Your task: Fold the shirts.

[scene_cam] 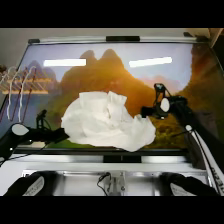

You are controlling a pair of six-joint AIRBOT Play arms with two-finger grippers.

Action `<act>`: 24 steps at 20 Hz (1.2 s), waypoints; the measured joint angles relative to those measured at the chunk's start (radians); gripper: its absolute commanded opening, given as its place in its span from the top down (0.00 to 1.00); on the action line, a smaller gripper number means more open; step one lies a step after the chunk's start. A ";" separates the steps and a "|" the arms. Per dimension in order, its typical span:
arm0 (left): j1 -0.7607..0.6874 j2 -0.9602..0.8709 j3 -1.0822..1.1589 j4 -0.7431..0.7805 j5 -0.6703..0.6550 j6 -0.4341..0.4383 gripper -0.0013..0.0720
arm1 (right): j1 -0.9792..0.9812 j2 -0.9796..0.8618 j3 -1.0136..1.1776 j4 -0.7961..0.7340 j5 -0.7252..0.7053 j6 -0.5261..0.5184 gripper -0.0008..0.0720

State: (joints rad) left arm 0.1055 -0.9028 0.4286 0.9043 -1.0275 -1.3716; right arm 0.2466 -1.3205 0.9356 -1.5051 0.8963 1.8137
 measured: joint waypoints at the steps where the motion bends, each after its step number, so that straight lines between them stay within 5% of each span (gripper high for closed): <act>1: 0.000 0.020 0.000 0.000 -0.001 0.000 0.95 | 0.000 -0.019 0.000 0.001 -0.024 0.003 0.08; 4: 0.000 0.066 0.000 0.000 -0.005 -0.012 0.95 | 0.000 -0.073 -0.002 0.015 -0.061 0.012 0.13; 6: 0.000 0.079 0.000 0.000 -0.005 -0.021 0.94 | 0.000 -0.103 -0.002 0.039 -0.066 0.015 0.38; 9: 0.000 0.089 0.000 -0.016 0.014 -0.028 0.94 | -0.002 -0.131 0.002 0.075 -0.074 0.023 0.42; 10: 0.000 0.091 0.000 -0.025 0.024 -0.028 0.94 | -0.002 -0.141 0.003 0.095 -0.080 0.026 0.74; 11: 0.000 0.092 0.000 -0.035 0.034 -0.028 0.95 | -0.002 -0.149 0.002 0.113 -0.080 0.029 0.90; 18: 0.000 0.109 0.105 -0.055 0.056 0.006 0.95 | 0.000 -0.112 0.102 0.148 0.039 -0.006 0.90; 24: 0.068 0.180 0.733 -0.057 0.000 0.063 0.95 | 0.000 0.245 0.438 -0.061 -0.010 -0.050 0.90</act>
State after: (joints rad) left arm 0.1738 -0.7231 1.1618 0.8471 -1.0279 -1.3087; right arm 0.2466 -1.0752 1.3739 -1.5661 0.8860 1.7634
